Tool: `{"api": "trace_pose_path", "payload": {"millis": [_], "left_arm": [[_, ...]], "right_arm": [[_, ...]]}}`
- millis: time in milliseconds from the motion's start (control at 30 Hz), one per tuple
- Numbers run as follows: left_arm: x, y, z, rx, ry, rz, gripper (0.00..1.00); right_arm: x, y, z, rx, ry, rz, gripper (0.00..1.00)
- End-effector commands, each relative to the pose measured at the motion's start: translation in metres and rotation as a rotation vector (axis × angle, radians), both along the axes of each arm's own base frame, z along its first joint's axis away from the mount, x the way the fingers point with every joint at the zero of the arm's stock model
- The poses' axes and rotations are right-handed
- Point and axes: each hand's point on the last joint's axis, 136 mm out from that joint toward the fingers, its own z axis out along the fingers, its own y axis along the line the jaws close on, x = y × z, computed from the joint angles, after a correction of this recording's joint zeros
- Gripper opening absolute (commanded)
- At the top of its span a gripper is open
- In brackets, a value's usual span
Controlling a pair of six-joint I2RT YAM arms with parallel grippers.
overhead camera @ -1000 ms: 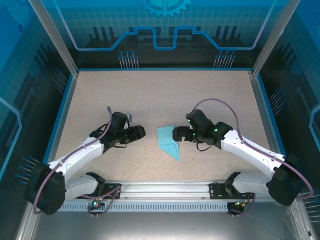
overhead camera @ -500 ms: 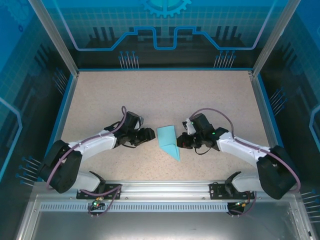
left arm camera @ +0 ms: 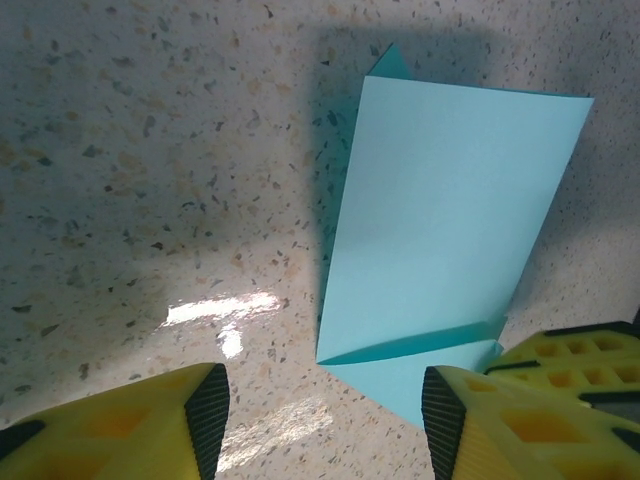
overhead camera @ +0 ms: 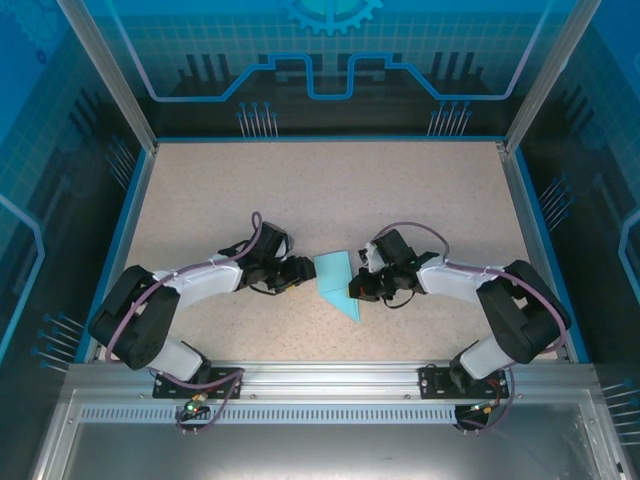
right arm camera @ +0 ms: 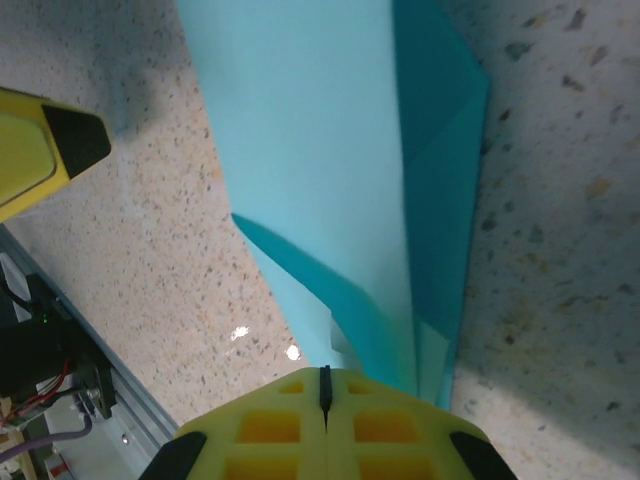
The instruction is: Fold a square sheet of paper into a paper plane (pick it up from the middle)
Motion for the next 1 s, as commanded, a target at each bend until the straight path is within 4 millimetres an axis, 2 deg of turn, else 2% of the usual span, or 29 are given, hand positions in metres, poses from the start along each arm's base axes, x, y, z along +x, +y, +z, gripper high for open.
{"api": "trace_pose_path", "payload": {"millis": [0, 400, 733, 967], "left_arm": [[0.006, -0.013, 0.011, -0.042, -0.013, -0.025, 0.57], [0.007, -0.027, 0.009, -0.047, 0.002, -0.066, 0.58], [0.006, -0.046, 0.004, -0.067, 0.027, -0.080, 0.58], [-0.001, -0.053, -0.010, -0.077, 0.096, -0.045, 0.57]], "right_arm": [[0.015, 0.003, 0.004, 0.052, -0.013, -0.020, 0.00], [0.008, -0.022, -0.034, 0.051, 0.072, -0.089, 0.00], [0.007, -0.031, -0.042, 0.065, 0.082, -0.137, 0.00], [0.005, -0.033, -0.051, 0.065, 0.102, -0.161, 0.00]]}}
